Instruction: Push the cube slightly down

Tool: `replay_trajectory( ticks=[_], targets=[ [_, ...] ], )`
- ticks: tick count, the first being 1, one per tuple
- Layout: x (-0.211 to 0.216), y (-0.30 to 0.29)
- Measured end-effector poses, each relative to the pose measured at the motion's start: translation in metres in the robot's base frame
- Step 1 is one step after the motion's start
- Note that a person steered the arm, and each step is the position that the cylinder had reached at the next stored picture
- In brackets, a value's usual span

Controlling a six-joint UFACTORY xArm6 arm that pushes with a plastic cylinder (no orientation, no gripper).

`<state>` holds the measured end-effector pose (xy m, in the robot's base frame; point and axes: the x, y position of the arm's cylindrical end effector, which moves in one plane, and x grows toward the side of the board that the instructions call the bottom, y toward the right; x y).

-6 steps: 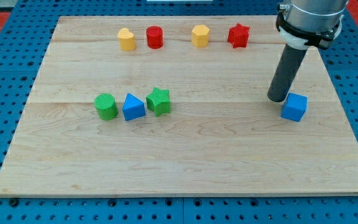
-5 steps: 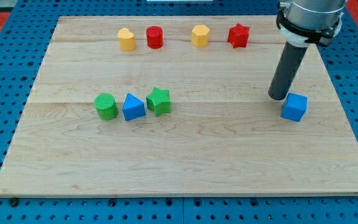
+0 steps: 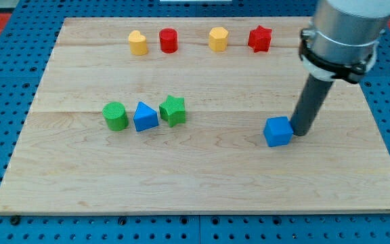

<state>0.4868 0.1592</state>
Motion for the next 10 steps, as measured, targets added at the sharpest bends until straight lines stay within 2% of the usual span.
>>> replay_trajectory(
  ticks=[1, 2, 3, 4, 5, 6, 7, 8, 9, 10],
  targets=[
    [-0.048, 0.035],
    [-0.048, -0.003],
    [-0.005, -0.011],
    [0.004, -0.022],
    [-0.036, -0.048],
    [-0.014, -0.099],
    [0.035, -0.06],
    [0.015, -0.062],
    [-0.032, -0.074],
    [-0.01, -0.155]
  ],
)
